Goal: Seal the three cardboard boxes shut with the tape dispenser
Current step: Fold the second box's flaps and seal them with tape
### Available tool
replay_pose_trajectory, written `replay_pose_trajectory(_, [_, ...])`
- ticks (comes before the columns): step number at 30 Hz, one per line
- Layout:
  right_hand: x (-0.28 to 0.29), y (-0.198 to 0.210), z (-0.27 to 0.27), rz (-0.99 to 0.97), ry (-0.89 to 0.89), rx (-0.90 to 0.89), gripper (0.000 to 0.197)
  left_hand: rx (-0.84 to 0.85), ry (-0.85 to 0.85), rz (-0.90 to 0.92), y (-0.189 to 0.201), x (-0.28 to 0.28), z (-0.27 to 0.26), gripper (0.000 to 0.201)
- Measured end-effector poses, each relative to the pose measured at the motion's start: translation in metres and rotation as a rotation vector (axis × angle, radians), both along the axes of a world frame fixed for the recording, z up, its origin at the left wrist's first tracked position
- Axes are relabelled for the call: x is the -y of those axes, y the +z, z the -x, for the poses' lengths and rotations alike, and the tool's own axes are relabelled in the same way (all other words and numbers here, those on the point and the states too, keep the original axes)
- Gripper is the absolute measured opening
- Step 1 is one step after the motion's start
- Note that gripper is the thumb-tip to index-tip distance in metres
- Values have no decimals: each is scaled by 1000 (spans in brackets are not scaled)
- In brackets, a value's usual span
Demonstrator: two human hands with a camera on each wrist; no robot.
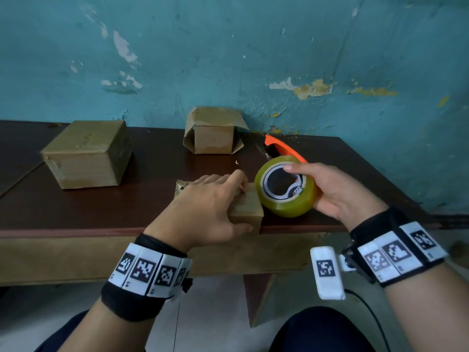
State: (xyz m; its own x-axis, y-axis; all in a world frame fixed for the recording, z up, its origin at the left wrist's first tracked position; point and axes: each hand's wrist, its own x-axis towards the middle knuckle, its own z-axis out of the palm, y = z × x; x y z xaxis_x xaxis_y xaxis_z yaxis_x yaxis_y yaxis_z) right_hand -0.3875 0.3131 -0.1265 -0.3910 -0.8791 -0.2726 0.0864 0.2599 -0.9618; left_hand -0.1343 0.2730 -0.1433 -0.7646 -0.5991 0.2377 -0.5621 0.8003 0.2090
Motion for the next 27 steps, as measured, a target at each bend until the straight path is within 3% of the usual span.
replay_pose_trajectory(2, [1, -5, 2, -5, -85, -88, 41, -15, 13, -38, 0, 0, 0, 62])
replay_pose_trajectory(5, [1, -10, 6, -69, -175, -429, 64, -36, 31, -120, 1, 2, 0, 62])
replay_pose_trajectory(7, [-3, -12, 5, -131, -178, -604, 51, -29, 28, -110, 1, 4, -1, 60])
replay_pose_trajectory(15, [-7, -15, 2, -153, -110, -741, 58, -40, 42, -143, 1, 4, 0, 61])
replay_pose_trajectory(21, [-7, -6, -4, -222, -91, -952, 43, -55, 28, -183, 3, 6, -1, 58])
replay_pose_trajectory(24, [-19, 2, -23, -59, -204, -1130, 46, -82, 30, -168, -1, 6, -3, 59])
replay_pose_trajectory(27, [-29, 5, -58, 210, -84, -1165, 40, -107, 40, -133, 0, 3, -5, 61])
